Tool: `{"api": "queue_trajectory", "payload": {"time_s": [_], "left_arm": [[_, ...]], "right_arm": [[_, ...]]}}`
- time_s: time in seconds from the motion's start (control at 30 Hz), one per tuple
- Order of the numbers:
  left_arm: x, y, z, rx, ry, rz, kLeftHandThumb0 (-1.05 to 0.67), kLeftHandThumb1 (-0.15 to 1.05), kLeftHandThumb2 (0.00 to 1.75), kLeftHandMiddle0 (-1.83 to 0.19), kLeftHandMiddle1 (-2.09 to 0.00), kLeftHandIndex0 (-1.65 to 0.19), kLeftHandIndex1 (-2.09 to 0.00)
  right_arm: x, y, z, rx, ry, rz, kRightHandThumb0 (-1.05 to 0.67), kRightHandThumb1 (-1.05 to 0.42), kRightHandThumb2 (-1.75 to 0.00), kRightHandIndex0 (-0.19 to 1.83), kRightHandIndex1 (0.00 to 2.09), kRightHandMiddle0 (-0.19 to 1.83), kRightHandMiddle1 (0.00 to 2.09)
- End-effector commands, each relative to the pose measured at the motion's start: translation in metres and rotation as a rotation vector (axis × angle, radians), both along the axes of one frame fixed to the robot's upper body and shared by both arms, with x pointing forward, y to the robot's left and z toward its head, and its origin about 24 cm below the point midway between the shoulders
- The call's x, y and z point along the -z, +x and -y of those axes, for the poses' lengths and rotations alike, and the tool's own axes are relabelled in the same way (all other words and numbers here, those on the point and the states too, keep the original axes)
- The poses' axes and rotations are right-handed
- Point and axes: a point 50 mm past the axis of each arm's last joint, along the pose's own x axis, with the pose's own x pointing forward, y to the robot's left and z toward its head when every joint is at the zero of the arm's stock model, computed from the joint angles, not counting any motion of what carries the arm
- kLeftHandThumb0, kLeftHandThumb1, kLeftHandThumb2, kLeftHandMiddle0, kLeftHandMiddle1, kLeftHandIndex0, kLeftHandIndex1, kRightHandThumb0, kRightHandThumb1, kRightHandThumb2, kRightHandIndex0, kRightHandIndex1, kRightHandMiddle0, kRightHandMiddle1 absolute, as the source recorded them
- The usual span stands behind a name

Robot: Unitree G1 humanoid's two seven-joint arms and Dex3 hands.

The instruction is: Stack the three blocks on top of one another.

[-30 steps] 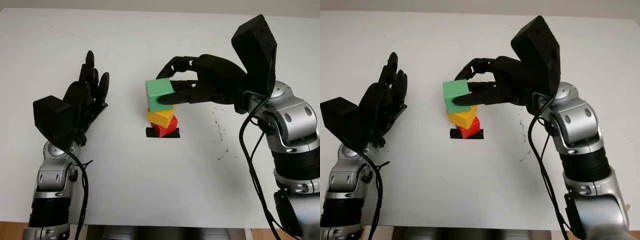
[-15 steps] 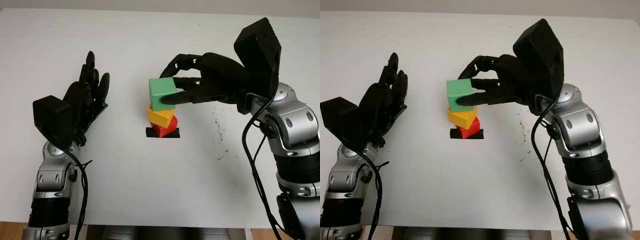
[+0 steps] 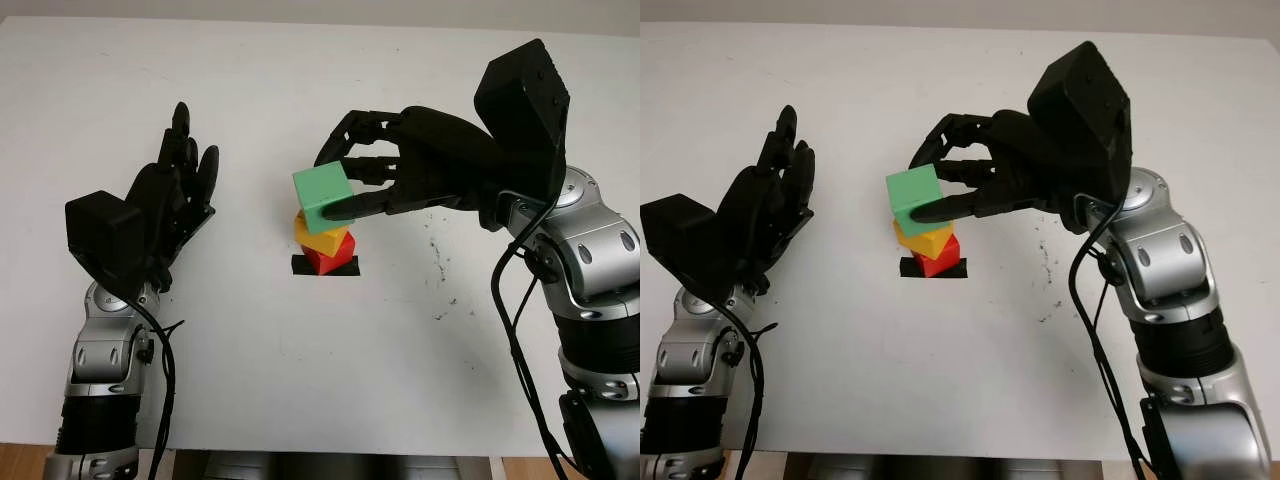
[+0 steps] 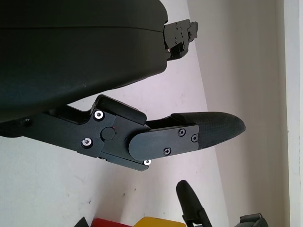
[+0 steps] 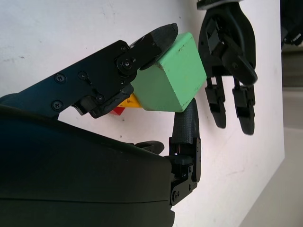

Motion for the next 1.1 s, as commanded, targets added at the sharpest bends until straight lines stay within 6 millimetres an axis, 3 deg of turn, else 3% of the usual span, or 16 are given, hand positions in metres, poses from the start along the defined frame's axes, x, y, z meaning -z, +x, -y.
{"api": "queue_trajectory", "payload": {"time_s": [0.0,0.1,0.13,0.23,0.37,0.6,0.87,1.07], "left_arm": [[0.000,-0.002,-0.003,-0.004,0.000,0.005,-0.75,1.05,0.57,0.19,-0.01,0.19,0.00],[0.000,-0.002,-0.003,-0.006,-0.002,0.005,-0.76,1.05,0.57,0.19,-0.02,0.19,0.00],[0.000,-0.003,-0.003,-0.007,0.000,0.005,-0.76,1.05,0.57,0.19,-0.02,0.19,0.00],[0.000,-0.003,-0.004,-0.007,0.003,0.006,-0.75,1.05,0.57,0.19,-0.01,0.19,0.00],[0.000,-0.003,-0.004,-0.007,0.002,0.009,-0.75,1.05,0.57,0.19,-0.01,0.19,0.00],[0.000,-0.002,-0.004,-0.002,0.002,0.002,-0.75,1.05,0.57,0.19,0.00,0.19,0.00],[0.000,-0.001,-0.004,0.001,0.000,0.000,-0.76,1.05,0.56,0.19,-0.01,0.19,0.00],[0.000,-0.002,-0.005,-0.004,0.004,-0.003,-0.76,1.05,0.56,0.19,0.00,0.19,0.00]], "right_arm": [[-0.001,-0.002,0.000,-0.030,-0.024,0.001,-0.49,-0.88,-0.05,0.39,0.02,0.30,1.66],[-0.001,-0.002,0.000,-0.068,-0.048,-0.019,-0.54,-0.87,-0.05,0.24,0.01,0.08,1.42],[-0.001,-0.002,0.000,-0.080,-0.051,-0.018,-0.55,-0.87,-0.05,0.16,0.00,-0.01,1.22],[-0.002,-0.002,0.000,-0.102,-0.064,0.003,-0.59,-0.86,-0.05,0.09,0.02,-0.06,0.83],[-0.003,-0.002,0.000,-0.105,-0.097,0.034,-0.63,-0.86,-0.05,0.02,0.02,-0.06,0.53],[-0.006,-0.004,0.001,-0.099,-0.124,0.062,-0.65,-0.87,-0.06,-0.16,0.01,-0.12,0.25],[-0.011,-0.005,0.004,-0.090,-0.104,0.091,-0.68,-0.88,-0.06,-0.19,0.00,-0.19,0.09],[-0.022,-0.008,0.012,-0.114,0.073,0.096,-0.79,-0.95,-0.08,-0.19,0.00,-0.19,0.00]]}}
